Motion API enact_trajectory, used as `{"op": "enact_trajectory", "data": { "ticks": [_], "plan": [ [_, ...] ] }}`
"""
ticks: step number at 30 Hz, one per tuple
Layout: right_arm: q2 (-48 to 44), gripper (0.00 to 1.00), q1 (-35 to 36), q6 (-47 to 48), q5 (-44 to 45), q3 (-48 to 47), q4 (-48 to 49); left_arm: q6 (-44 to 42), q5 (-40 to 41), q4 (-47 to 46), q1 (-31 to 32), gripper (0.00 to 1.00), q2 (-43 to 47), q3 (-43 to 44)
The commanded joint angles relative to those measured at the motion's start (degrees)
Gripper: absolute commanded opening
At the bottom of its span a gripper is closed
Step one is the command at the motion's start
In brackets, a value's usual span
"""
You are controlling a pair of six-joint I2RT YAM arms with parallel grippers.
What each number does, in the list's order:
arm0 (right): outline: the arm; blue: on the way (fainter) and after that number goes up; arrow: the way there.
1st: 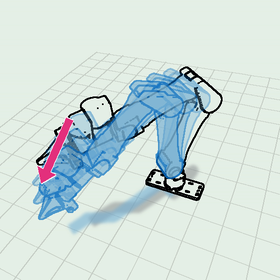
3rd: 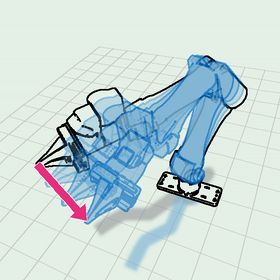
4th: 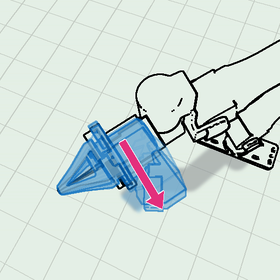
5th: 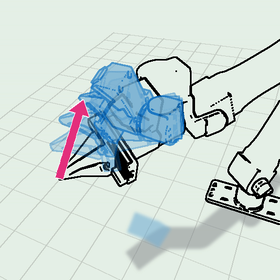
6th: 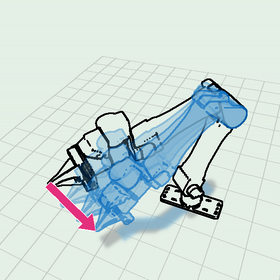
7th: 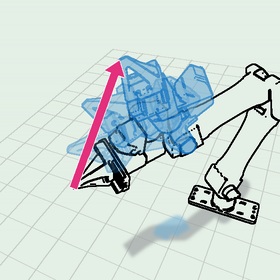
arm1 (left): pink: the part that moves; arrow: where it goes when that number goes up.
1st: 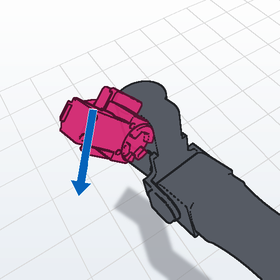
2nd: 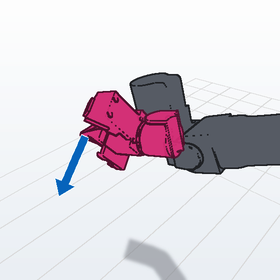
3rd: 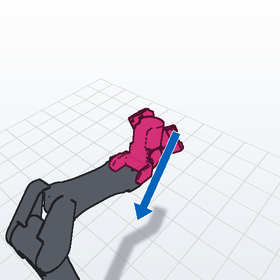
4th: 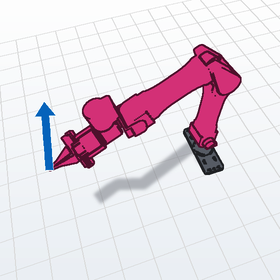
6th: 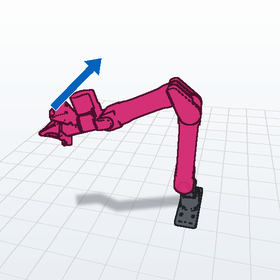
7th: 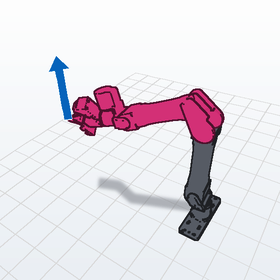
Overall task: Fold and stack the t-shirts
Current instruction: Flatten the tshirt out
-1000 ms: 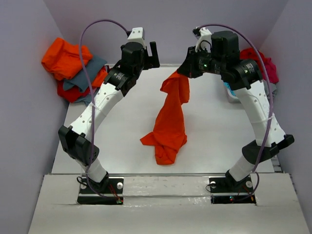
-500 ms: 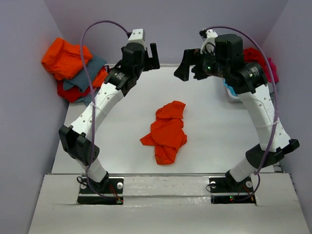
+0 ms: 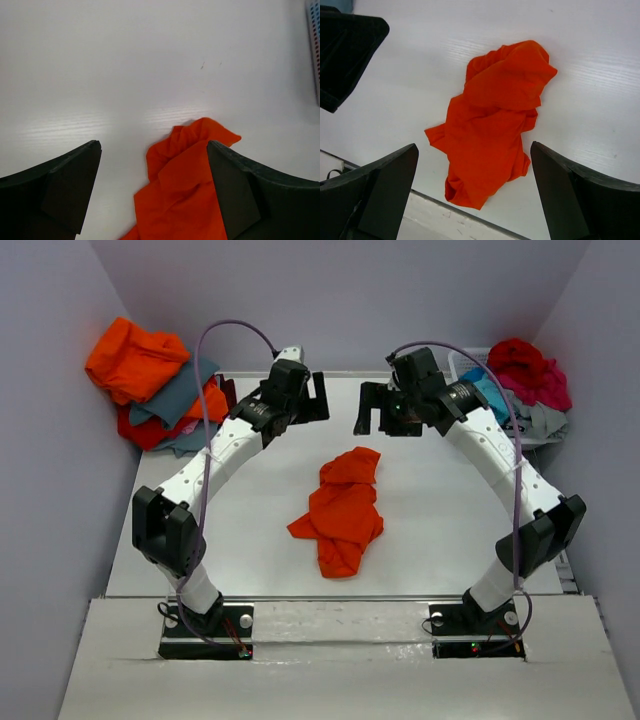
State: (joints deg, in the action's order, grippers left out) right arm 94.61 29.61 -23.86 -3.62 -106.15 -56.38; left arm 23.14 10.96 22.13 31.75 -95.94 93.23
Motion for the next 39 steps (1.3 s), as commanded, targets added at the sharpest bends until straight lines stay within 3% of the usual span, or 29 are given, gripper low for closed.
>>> {"op": "enact_trajectory", "data": {
  "ticks": [1,18,39],
  "plan": [
    [0.05,1.00,-1.12,-5.05,1.07,5.40,2.67,4.54,-2.87,1.34,-0.19,0.99,0.05,-5.68],
    [0.84,1.00,-3.50,-8.22,-2.45,19.57,9.18,7.54,-8.94,-0.86,-2.30,0.99,1.63,-21.24],
    [9.28,0.97,-3.50,-6.64,-5.08,15.53,11.11,6.92,-10.61,-0.42,-2.30,0.99,-2.67,-23.01]
  ]
}}
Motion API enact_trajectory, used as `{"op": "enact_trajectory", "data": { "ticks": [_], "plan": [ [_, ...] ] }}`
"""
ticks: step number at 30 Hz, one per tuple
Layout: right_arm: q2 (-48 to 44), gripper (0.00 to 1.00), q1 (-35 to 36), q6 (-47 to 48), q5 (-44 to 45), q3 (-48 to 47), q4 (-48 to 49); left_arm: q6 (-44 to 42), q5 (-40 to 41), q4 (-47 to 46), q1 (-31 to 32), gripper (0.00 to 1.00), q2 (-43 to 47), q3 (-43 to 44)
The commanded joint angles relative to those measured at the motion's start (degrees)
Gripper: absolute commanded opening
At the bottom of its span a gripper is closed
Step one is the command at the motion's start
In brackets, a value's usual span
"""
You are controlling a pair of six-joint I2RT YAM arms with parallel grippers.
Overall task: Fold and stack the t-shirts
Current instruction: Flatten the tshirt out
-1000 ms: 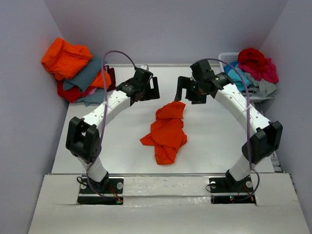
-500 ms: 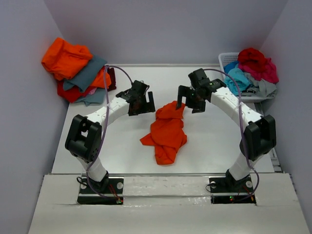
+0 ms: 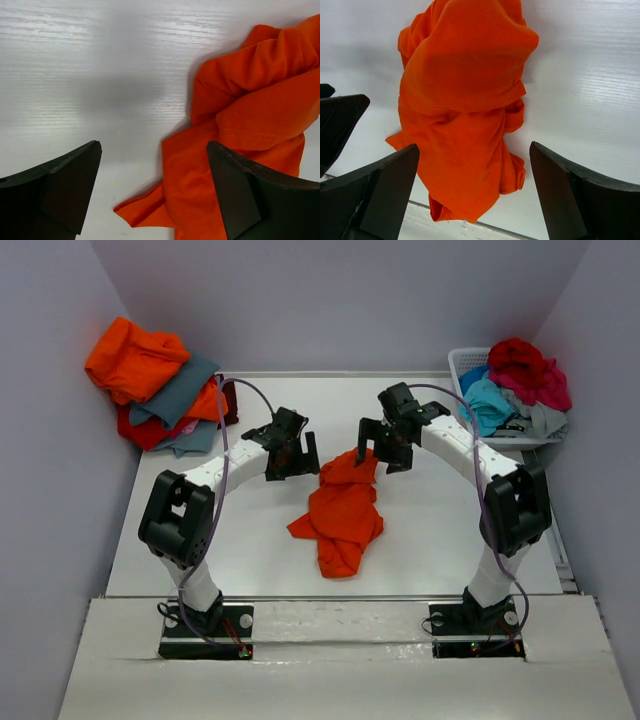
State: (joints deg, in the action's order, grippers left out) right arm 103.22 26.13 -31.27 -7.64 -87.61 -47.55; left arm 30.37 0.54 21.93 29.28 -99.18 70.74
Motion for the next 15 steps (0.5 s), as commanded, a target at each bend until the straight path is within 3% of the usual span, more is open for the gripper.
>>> {"op": "enact_trajectory", "data": {
  "ticks": [1,15],
  "plan": [
    [1.02,0.96,-0.03,0.86,-1.15,-3.00,2.55,-0.31,-0.27,-0.22,0.17,0.99,0.56,-0.86],
    [3.13,0.95,-0.03,1.38,-1.94,-1.95,3.34,-0.57,-2.12,0.13,0.17,0.99,-1.37,-2.27]
  ]
}}
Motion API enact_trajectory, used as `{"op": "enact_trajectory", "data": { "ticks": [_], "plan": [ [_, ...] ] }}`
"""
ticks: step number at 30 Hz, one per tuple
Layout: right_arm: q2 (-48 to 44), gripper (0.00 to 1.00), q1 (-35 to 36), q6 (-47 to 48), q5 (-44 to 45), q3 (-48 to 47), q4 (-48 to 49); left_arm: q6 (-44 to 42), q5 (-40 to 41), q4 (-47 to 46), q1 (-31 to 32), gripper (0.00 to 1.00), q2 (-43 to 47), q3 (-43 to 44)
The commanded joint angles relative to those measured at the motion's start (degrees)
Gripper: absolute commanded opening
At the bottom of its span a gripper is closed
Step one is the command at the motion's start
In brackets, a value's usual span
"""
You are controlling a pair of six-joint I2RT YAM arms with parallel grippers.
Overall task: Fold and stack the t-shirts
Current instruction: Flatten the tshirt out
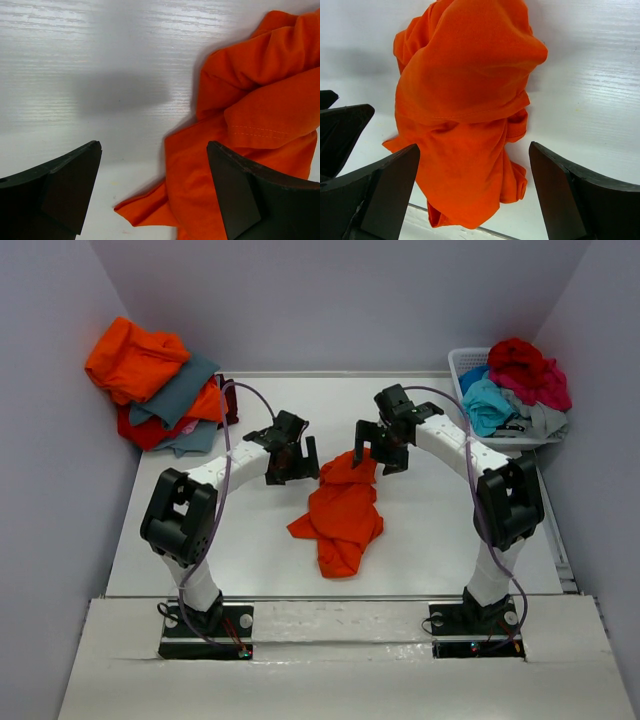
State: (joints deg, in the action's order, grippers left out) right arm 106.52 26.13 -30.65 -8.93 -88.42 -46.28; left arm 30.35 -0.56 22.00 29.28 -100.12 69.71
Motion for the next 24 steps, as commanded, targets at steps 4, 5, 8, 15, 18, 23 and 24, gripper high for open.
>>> {"op": "enact_trajectory", "data": {
  "ticks": [4,5,8,15,18,23,24],
  "plan": [
    [0.09,0.95,-0.03,0.86,-0.65,-0.87,2.25,-0.73,-1.64,-0.03,0.17,0.98,-0.78,-1.86],
    [0.18,0.95,-0.03,0.86,-0.74,-0.96,2.16,-0.73,-1.81,-0.11,0.17,0.98,-0.87,-1.86],
    [0.00,0.95,-0.03,0.68,-1.26,-1.40,1.90,-0.82,-2.25,0.06,0.17,0.98,-0.96,-1.86],
    [0.88,0.95,-0.03,1.30,-0.91,-2.63,0.75,-1.26,-2.87,-0.11,0.17,0.98,-0.87,-2.39],
    [0.18,0.95,-0.03,1.04,-0.83,-1.76,1.55,-1.43,-2.87,0.32,0.17,0.98,-1.22,-1.60],
    [0.79,0.94,-0.03,0.95,-2.06,-1.23,1.72,-1.52,-2.87,0.59,0.17,0.98,-0.87,-0.89],
    [1.06,0.94,-0.03,1.30,-2.06,-1.66,1.63,-1.43,-2.96,0.41,0.17,0.98,-0.96,-1.07]
  ]
}}
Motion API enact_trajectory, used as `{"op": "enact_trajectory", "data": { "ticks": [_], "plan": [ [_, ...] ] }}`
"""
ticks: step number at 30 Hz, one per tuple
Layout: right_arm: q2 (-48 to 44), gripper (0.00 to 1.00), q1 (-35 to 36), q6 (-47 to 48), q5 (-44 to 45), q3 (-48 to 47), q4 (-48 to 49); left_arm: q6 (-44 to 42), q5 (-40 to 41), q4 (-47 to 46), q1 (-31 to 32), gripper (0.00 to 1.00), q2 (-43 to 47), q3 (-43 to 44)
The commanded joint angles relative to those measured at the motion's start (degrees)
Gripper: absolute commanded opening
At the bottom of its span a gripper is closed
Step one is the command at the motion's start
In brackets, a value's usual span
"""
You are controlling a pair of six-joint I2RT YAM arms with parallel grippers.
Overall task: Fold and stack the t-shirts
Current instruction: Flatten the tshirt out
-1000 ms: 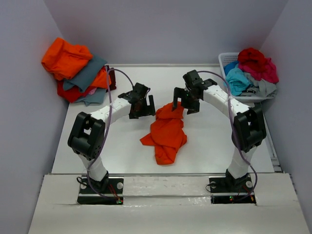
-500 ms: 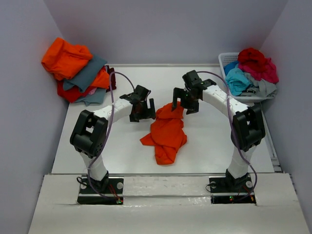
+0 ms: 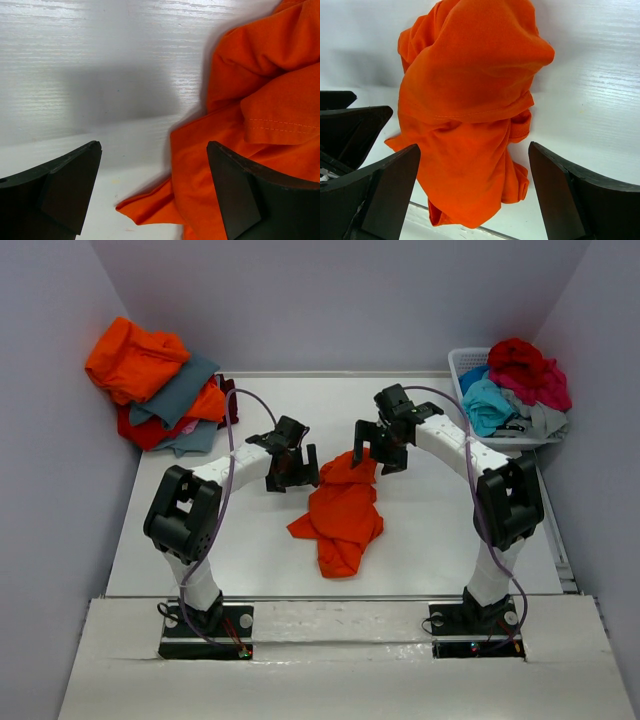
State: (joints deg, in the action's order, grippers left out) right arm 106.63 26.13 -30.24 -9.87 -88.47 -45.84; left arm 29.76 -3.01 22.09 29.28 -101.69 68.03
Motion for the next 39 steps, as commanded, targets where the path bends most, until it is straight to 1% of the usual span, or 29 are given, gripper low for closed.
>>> {"op": "enact_trajectory", "data": {
  "ticks": [1,6,9,13,15,16,17,18,19,21,22,23,27,28,29,30,31,33,34,37,38,39],
  "plan": [
    [1.73,0.95,-0.03,1.06,-1.12,-2.06,0.94,-0.76,-0.68,0.33,0.17,0.98,0.70,0.44],
    [4.81,0.93,-0.03,1.50,-2.34,-3.99,1.02,-0.84,-1.74,0.32,0.17,0.98,-0.09,1.57],
    [5.78,0.92,-0.03,1.59,-4.88,-4.34,1.28,-1.10,-1.74,0.85,0.17,0.98,-0.09,2.28],
    [6.75,0.90,-0.03,1.85,-5.60,-4.79,1.63,-1.63,-1.57,1.29,0.17,0.98,-0.17,2.81],
    [7.45,0.87,-0.03,2.20,-5.34,-5.05,1.37,-1.55,-1.83,1.12,0.17,0.98,-0.53,2.99],
    [7.89,0.79,-0.03,2.38,-5.42,-5.22,1.02,-1.37,-2.26,1.03,0.17,0.98,-0.88,3.07],
    [7.89,0.74,-0.03,2.46,-5.42,-5.14,1.02,-1.37,-2.27,1.03,0.17,0.98,-0.97,3.25],
    [7.89,0.66,-0.03,2.64,-5.60,-5.05,1.28,-1.37,-2.36,1.03,0.17,0.98,-1.14,3.51],
    [7.89,0.62,-0.03,2.73,-5.60,-4.96,1.37,-1.37,-2.36,1.12,0.17,0.98,-1.23,3.69],
    [7.98,0.50,-0.03,2.90,-5.25,-4.87,1.46,-1.46,-2.36,1.12,0.17,0.98,-1.49,3.95],
    [8.24,0.39,-0.03,2.99,-5.16,-5.13,1.20,-1.54,-2.36,1.20,0.17,0.98,-1.58,4.13],
    [8.50,0.37,-0.03,3.17,-4.99,-5.40,1.02,-1.63,-2.44,1.20,0.17,0.98,-1.76,4.22],
    [10.00,0.37,-0.03,3.08,-5.07,-7.33,0.23,-1.81,-2.71,1.47,0.17,0.98,-2.02,4.83],
    [10.00,0.35,-0.03,3.08,-5.07,-7.51,0.40,-1.90,-2.62,1.56,0.17,0.98,-2.11,4.83],
    [10.00,0.28,-0.03,2.99,-5.07,-7.60,0.67,-1.90,-2.53,1.56,0.17,0.98,-2.02,4.92],
    [10.09,0.24,-0.03,3.08,-5.07,-7.77,0.93,-1.98,-2.53,1.56,0.17,0.98,-2.11,4.92],
    [10.79,0.24,-0.03,3.08,-5.07,-8.30,0.93,-1.98,-2.53,1.56,0.17,0.98,-2.02,4.83],
    [12.10,0.29,-0.03,3.25,-5.68,-9.87,-0.38,-2.07,-2.62,1.56,0.17,0.98,-2.02,4.74],
    [12.63,0.39,-0.03,3.34,-6.04,-10.75,-1.60,-2.16,-2.62,1.56,0.17,0.98,-2.02,4.74],
    [12.29,0.54,-0.03,3.34,-6.22,-10.85,-1.09,-2.25,-2.62,1.56,0.17,0.98,-1.76,4.48],
    [12.29,0.66,-0.03,3.52,-6.13,-10.85,-1.18,-2.34,-2.71,1.47,0.17,0.98,-1.76,4.39],
    [12.46,0.70,-0.03,3.61,-6.21,-11.02,-1.44,-2.34,-2.79,1.38,0.17,0.98,-1.76,4.31]
  ]
}}
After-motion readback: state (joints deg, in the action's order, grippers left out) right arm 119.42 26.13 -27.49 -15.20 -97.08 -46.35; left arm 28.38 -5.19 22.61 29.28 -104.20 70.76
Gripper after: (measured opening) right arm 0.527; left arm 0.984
